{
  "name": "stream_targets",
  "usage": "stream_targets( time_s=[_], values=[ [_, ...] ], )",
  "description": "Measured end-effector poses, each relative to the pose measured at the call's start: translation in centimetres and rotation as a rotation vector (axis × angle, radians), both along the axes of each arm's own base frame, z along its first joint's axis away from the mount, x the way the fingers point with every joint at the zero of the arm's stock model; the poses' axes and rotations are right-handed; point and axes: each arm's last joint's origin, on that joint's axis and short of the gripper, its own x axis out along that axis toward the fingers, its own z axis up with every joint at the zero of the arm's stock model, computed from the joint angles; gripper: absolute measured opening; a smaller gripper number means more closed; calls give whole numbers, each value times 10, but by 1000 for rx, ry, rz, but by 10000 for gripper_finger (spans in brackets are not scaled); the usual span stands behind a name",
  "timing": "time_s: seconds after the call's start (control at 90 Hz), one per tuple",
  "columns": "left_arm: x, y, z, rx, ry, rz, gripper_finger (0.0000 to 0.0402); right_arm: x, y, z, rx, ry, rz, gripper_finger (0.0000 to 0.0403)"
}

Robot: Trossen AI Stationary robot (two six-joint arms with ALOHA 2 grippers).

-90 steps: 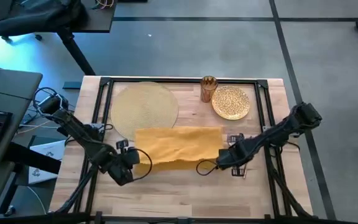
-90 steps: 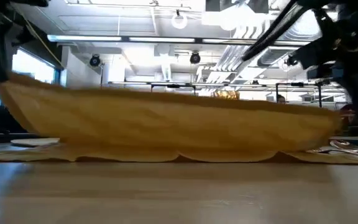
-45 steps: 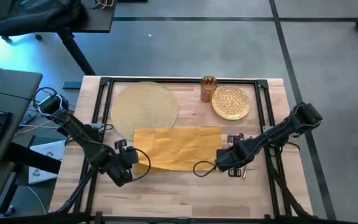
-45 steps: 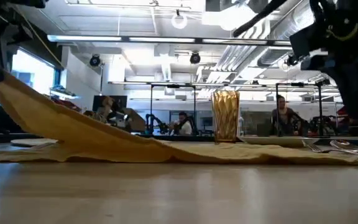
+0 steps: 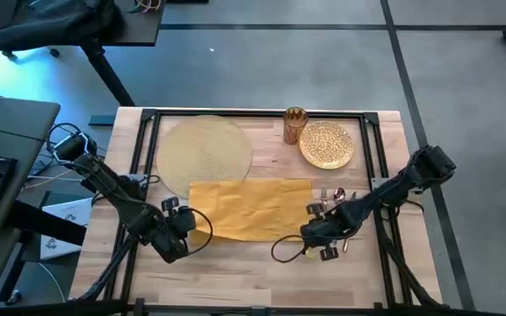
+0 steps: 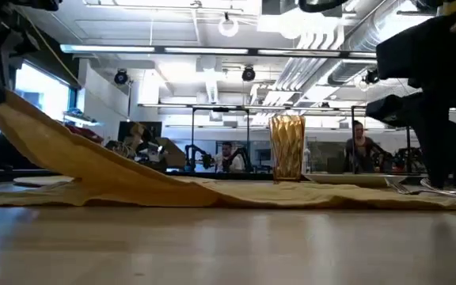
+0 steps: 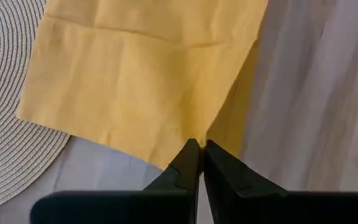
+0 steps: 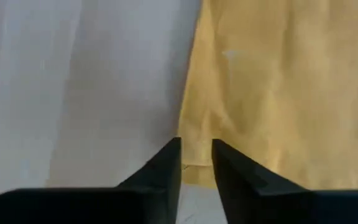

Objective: Set table place
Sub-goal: Fold the yellow table napkin

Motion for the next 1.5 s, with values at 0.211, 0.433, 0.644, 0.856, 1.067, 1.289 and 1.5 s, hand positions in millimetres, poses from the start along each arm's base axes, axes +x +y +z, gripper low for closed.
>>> stream_targets(
  time_s=[0.211,0.433,0.644,0.856,1.067,1.289,1.5],
  values=[
    [0,0,0,1,1,-5,0,-8,-1,-9,-38,6,50,96],
    [0,0,0,1,2,-5,0,-7,-1,-9,-37,-5,9,57],
    [0,0,0,1,2,-5,0,-1,4,-3,-53,-63,10,54],
    [0,0,0,2,2,-5,0,1,4,-2,-55,-88,33,83],
    [0,0,0,2,2,-6,0,2,6,-13,-65,-45,81,92],
    [0,0,0,-1,1,1,0,2,6,-12,-44,-45,38,39],
    [0,0,0,-1,1,1,0,1,6,-12,-5,-14,-2,2]
  ],
)
